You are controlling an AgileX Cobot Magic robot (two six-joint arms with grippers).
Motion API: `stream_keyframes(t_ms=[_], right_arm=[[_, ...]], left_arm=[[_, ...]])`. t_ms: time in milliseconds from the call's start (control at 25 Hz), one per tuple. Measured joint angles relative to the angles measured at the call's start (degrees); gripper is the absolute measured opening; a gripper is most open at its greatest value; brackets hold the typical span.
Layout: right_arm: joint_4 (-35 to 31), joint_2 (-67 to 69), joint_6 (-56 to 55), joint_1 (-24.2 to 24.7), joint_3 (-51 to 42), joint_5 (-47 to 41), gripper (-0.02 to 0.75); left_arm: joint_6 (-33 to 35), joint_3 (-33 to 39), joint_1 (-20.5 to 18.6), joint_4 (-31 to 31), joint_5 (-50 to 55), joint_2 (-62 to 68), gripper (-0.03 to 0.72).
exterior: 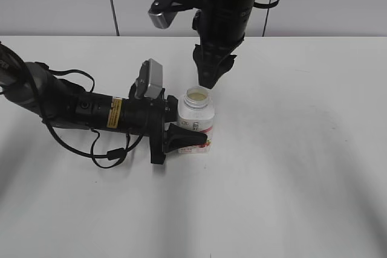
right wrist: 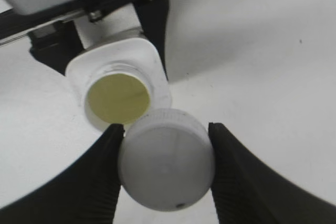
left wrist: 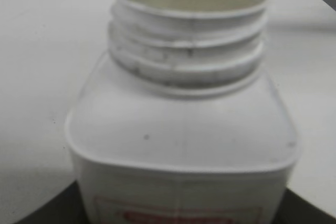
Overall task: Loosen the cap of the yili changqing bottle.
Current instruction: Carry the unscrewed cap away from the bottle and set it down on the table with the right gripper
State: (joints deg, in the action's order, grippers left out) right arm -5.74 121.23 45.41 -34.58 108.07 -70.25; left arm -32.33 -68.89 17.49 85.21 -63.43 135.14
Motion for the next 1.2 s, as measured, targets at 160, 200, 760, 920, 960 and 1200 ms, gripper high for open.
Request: stream_keyframes(t_ms=[160, 200, 760, 920, 960, 1200], right_arm=[[6.2, -0.3, -13.6, 0.6, 0.0, 0.0, 0.386], [6.8, -0.3, -16.6, 1.1, 0.0, 0.0, 0.386], [-3.2, -0.5, -33.0, 22.0, -4.7, 3.4, 0.386], [-3.9, -0.5, -33.7, 25.1, -12.2, 8.2, 0.386], [-4.0, -0.5, -34.1, 25.5, -14.4, 9.8, 0.386], [-4.3, -0.5, -35.9, 26.4, -25.6, 18.5, 0.386]], left_arm=[[0.0, 0.0, 0.0, 0.0, 0.0, 0.0, 0.372], [0.0, 0.0, 0.0, 0.0, 0.0, 0.0, 0.372], [0.0, 0.0, 0.0, 0.0, 0.0, 0.0, 0.372], [0.0, 0.0, 0.0, 0.0, 0.0, 0.0, 0.372], [0.0, 0.0, 0.0, 0.0, 0.0, 0.0, 0.372], [0.0, 0.0, 0.0, 0.0, 0.0, 0.0, 0.37]])
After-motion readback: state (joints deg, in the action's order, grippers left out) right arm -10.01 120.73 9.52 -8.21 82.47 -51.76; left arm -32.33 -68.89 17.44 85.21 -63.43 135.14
